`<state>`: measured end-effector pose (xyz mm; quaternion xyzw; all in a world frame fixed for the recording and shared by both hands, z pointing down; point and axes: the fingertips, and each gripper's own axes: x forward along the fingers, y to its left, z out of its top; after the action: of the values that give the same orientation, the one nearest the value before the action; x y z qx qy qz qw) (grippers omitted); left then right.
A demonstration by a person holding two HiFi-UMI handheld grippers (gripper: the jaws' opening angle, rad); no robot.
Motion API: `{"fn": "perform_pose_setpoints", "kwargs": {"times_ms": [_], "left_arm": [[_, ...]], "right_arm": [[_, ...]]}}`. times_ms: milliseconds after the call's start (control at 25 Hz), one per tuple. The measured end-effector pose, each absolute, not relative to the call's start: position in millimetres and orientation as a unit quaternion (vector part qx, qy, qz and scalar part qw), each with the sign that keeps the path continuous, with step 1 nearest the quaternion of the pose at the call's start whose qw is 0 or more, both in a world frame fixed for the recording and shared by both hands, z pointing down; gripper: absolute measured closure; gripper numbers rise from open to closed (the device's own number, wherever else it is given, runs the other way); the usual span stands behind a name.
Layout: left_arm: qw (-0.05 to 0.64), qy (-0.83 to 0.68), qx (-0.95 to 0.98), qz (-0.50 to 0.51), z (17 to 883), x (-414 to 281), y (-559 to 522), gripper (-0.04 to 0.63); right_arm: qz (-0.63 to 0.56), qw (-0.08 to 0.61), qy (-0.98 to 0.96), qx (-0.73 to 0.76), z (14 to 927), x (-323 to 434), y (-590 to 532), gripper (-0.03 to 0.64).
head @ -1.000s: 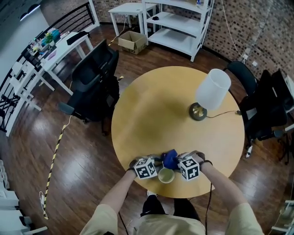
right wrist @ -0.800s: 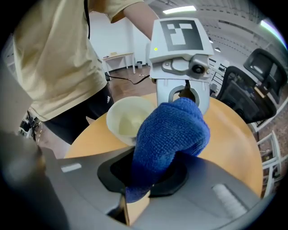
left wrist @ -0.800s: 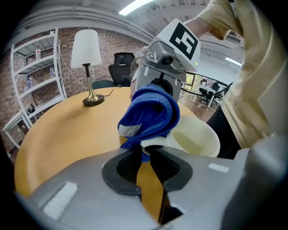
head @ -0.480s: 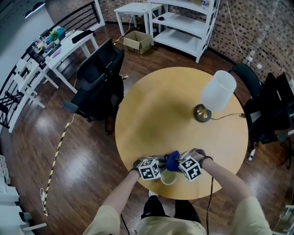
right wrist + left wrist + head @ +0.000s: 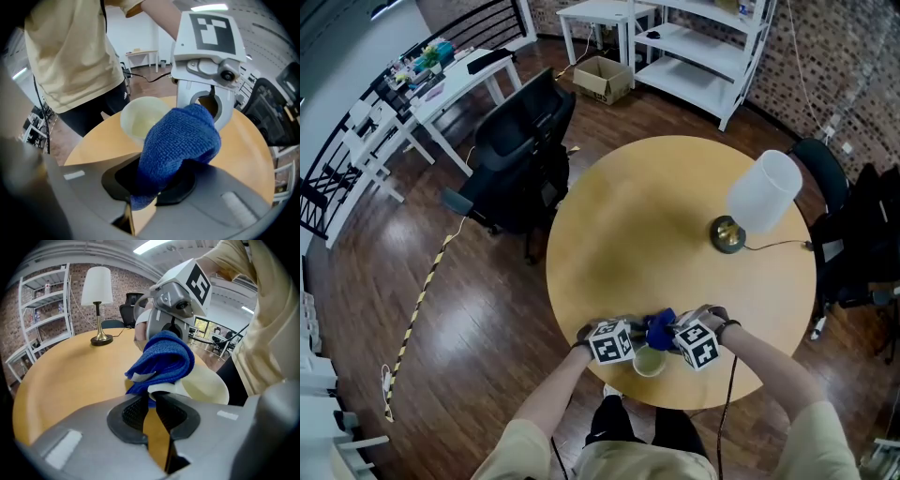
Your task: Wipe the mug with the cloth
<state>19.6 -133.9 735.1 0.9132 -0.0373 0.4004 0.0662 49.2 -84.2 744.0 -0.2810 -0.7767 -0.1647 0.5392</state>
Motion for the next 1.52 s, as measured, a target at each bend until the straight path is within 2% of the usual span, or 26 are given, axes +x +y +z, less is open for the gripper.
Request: {"fn": "perform_pose_setpoints", "kwargs": {"times_ms": [760, 1160, 1360, 1520], "left_arm": [[0.162, -0.127, 0.908, 0.365, 739, -15, -139, 0.563], [0.229, -0.281, 0.874, 0.325, 739, -58, -142, 0.568], [0.278, -0.363, 0.841, 0.289, 739, -79, -135, 0.572], [0.322, -0.428, 0.807, 0.25, 739, -91, -129, 0.577]], "right_arm": [[-0.09, 0.522, -0.829, -0.182, 753, 58, -55, 0.552], [0.009, 0.483, -0.875, -0.046, 753, 30, -57, 0.552], [0.086, 0.44, -0.893, 0.039, 750, 18, -61, 0.552], [0.103, 0.426, -0.896, 0.075, 750, 14, -61, 0.552]]}}
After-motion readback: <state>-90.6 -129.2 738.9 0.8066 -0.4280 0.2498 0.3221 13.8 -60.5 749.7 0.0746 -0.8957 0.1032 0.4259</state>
